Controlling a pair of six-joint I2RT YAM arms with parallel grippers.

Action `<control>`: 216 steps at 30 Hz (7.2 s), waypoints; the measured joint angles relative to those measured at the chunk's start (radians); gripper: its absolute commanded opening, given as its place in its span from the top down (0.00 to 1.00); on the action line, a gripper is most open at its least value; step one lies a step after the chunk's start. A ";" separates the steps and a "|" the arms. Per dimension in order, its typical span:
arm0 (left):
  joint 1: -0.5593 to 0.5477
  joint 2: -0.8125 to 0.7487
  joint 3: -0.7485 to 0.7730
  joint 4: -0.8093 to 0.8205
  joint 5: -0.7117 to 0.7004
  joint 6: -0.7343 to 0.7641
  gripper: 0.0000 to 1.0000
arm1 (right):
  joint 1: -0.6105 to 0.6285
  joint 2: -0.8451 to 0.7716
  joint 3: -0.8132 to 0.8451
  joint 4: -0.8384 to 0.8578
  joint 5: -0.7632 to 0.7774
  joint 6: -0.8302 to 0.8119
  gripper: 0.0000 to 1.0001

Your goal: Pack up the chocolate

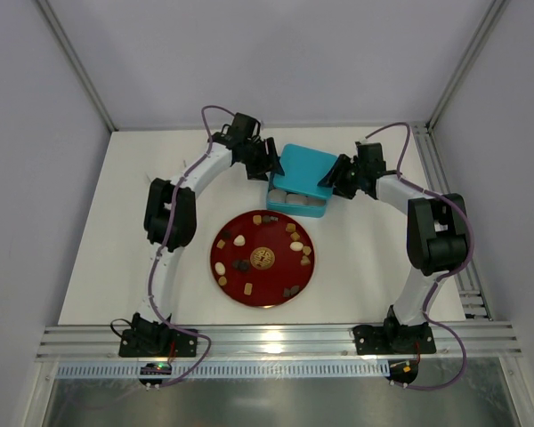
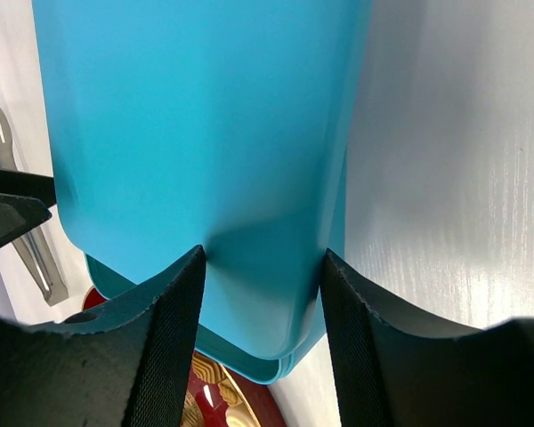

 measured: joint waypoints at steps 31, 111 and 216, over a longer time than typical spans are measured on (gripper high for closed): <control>0.000 0.000 0.001 -0.001 0.000 0.004 0.39 | -0.029 0.002 0.014 -0.074 -0.159 -0.082 0.51; -0.003 -0.011 -0.035 -0.059 0.000 0.071 0.43 | -0.053 -0.011 0.033 -0.193 -0.230 -0.186 0.30; 0.013 -0.140 -0.262 0.109 0.073 -0.028 0.34 | 0.084 0.365 0.669 -0.448 0.379 0.103 0.25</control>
